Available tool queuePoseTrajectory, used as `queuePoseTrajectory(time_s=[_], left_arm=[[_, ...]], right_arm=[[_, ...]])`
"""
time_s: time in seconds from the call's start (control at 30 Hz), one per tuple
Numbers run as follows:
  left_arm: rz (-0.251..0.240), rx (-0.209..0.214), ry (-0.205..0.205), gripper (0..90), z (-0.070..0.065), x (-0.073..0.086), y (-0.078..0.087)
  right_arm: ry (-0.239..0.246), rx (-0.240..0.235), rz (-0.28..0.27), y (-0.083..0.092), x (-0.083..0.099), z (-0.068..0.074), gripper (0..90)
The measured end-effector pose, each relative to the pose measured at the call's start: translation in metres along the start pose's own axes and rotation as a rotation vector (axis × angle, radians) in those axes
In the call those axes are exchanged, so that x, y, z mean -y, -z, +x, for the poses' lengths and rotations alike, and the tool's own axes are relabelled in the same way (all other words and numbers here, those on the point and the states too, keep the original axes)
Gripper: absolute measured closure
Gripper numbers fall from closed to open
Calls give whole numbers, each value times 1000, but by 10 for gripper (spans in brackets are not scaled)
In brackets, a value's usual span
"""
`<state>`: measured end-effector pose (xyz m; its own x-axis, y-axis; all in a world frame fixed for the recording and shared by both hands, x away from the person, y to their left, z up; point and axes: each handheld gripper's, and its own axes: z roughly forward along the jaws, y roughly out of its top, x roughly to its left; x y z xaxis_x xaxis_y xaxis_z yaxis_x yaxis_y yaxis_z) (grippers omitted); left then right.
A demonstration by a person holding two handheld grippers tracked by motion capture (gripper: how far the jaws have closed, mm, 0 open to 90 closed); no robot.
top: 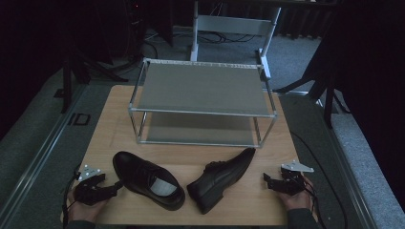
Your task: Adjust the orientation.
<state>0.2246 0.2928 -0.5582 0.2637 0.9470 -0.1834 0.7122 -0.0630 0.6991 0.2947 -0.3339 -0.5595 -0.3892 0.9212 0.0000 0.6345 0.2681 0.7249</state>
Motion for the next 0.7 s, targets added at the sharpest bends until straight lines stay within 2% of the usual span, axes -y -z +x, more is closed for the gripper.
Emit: queuePoseTrajectory(time_s=[0.07, 0.1, 0.17, 0.27, 0.37, 0.47, 0.57, 0.7], left_arm=[[-3, -13, 3, 359, -1, 0, 3], [-3, -13, 3, 357, -1, 0, 3], [-45, -16, 3, 377, -2, 1, 11], [-58, -46, -13, 422, -4, 1, 15], [-46, -55, -16, 447, -5, 0, 13], [-14, -43, -30, 455, -8, -3, 5], [-12, -52, -50, 467, -10, -5, 2], [-11, -32, -58, 500, -9, -7, 0]], right_arm=[[2, 0, 0, 0, 0, 0, 171], [3, -1, 0, 1, 1, 0, 171], [3, 0, 0, 1, 1, 0, 170], [2, 0, -1, 1, 1, 0, 171], [3, 0, -1, 1, 1, 0, 171], [3, 0, -1, 1, 1, 0, 171], [3, 0, 0, 1, 1, 0, 170], [4, -1, 0, 1, 1, 0, 170]])
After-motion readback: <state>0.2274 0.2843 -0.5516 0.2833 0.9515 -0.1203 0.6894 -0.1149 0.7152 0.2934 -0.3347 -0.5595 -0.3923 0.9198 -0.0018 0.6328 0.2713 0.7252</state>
